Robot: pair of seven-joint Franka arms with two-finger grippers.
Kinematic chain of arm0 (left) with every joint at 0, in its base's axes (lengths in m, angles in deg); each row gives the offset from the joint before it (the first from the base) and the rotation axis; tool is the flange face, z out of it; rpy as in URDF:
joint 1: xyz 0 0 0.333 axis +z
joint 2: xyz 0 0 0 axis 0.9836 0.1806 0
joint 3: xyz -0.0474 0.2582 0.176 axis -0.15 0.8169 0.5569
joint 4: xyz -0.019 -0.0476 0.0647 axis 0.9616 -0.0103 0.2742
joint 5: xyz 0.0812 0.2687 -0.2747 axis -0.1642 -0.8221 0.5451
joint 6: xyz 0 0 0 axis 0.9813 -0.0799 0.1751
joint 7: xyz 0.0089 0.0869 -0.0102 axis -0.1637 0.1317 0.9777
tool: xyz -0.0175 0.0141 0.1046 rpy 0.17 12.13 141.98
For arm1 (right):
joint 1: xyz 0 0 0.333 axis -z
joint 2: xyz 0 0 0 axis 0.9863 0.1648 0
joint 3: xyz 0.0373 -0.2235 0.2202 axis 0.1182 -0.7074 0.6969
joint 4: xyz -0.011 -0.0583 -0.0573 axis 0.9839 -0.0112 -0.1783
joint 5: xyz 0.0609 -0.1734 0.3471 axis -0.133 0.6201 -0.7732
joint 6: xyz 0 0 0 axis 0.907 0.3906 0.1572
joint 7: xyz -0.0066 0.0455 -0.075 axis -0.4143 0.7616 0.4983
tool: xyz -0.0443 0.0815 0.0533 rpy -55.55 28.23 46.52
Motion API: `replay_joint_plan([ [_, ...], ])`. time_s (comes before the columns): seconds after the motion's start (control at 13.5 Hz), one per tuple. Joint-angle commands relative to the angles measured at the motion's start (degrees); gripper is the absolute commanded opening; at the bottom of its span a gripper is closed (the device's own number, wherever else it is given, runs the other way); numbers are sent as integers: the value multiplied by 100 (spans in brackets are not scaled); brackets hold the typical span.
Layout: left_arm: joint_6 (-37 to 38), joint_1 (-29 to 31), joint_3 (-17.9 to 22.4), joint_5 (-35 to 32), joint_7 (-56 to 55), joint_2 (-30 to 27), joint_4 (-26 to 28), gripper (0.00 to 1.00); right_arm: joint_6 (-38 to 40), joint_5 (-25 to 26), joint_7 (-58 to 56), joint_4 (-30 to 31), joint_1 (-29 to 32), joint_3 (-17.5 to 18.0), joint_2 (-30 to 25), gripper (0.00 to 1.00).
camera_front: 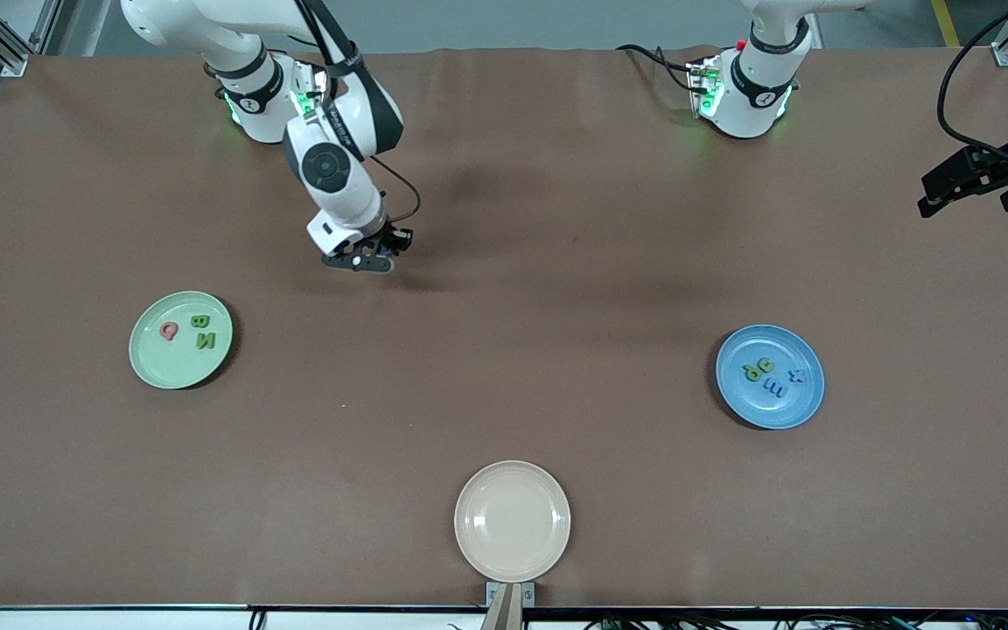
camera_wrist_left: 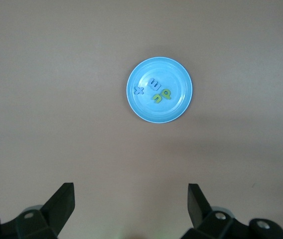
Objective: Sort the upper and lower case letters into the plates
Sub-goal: 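Carry the C to the green plate and open the right gripper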
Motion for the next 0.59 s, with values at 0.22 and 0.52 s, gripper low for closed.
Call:
replay_joint_plan([
  [0.22, -23, -17, -18, 78, 94, -92, 31, 100, 1790, 540, -2348, -1042, 9, -1987, -323, 15],
  [0.52, -6, -17, -18, 78, 94, -101, 31, 100, 1907, 665, -4440, -1501, 1052, -2360, -95, 15],
])
